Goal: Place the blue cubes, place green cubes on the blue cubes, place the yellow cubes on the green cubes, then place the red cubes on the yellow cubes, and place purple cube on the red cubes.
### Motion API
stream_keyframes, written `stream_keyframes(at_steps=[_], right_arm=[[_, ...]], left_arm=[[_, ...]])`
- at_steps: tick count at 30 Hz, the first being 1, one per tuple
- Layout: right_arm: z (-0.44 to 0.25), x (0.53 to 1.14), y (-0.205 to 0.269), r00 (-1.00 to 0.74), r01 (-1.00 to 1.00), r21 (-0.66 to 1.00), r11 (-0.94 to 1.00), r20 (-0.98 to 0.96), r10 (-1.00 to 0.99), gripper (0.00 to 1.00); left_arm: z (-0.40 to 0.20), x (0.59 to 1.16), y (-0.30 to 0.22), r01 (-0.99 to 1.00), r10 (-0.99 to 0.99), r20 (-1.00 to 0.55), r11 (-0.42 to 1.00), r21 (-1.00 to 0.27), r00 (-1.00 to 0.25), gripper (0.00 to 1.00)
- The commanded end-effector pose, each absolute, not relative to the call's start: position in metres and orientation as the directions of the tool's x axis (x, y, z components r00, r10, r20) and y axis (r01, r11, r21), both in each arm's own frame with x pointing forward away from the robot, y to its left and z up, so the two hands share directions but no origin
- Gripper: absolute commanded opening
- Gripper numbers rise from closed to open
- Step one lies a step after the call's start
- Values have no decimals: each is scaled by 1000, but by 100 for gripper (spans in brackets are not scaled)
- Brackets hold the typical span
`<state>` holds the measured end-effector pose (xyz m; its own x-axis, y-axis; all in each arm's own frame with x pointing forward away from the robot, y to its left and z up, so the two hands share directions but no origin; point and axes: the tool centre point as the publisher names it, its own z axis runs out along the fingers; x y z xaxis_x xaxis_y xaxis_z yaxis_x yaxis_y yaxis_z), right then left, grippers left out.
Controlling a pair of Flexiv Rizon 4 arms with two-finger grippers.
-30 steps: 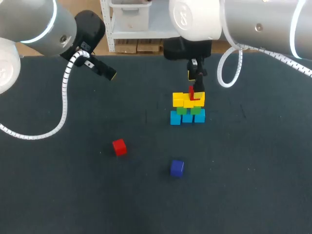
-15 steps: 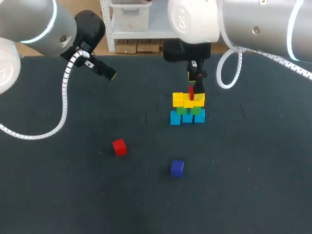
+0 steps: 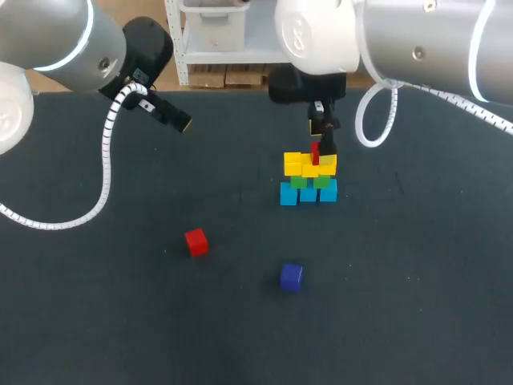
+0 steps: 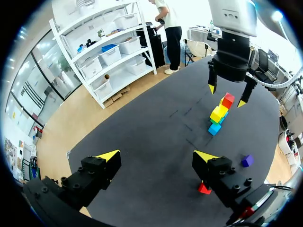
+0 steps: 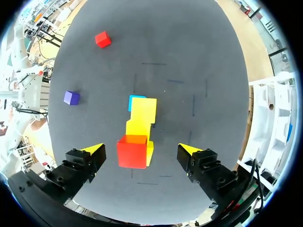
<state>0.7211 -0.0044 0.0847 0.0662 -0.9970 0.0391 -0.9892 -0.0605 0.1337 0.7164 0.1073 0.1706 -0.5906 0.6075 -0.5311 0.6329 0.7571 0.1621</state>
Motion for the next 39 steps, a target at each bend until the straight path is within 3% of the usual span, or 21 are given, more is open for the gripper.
stream_keyframes(at_steps=[1, 22, 24, 39], right_arm=[[85, 721, -5, 66, -989, 134, -61, 38, -997, 96], [83, 722, -5, 59, -989, 136, -54, 34, -998, 74], [83, 722, -5, 60, -989, 135, -55, 34, -998, 67], [82, 723, -5, 57, -990, 134, -52, 32, -998, 65]], left_arm=[[171, 717, 109, 636, 608, -533, 755, 160, -588, 100], [171, 717, 109, 636, 608, -533, 755, 160, -588, 100], [171, 717, 109, 636, 608, -533, 755, 160, -588, 100], [171, 717, 109, 636, 608, -533, 755, 160, -588, 100]])
